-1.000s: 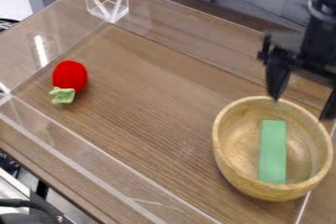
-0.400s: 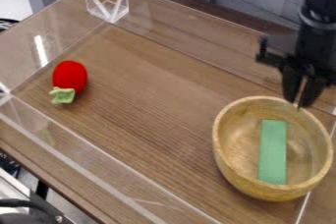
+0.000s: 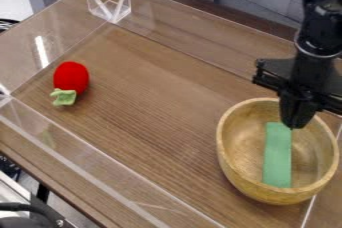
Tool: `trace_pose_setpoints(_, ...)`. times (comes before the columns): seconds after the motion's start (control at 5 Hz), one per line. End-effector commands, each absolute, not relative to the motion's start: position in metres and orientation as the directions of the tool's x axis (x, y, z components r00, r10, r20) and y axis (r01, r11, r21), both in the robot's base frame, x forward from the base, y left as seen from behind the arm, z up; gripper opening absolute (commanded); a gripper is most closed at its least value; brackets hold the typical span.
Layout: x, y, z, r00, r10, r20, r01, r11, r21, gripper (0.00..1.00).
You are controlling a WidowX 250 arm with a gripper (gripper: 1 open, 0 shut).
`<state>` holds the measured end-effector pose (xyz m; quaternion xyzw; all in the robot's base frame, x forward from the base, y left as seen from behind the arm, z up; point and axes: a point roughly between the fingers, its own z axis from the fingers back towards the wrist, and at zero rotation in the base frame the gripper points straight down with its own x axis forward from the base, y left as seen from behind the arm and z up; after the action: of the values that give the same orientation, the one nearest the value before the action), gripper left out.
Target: Put the green stick in the brown bowl
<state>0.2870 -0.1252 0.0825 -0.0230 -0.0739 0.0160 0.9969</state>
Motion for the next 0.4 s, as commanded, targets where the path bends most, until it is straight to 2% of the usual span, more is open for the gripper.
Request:
trace_pose_setpoints(0.0,0.2862,-0.1249,0.0993,0.984,0.029,0.176,-0.019,0.998,-0.062,1.0)
trace_pose_setpoints(0.2,0.2821,-0.1265,0.1081,0.984,0.013,0.179,-0.003,0.998,-0.058,1.0)
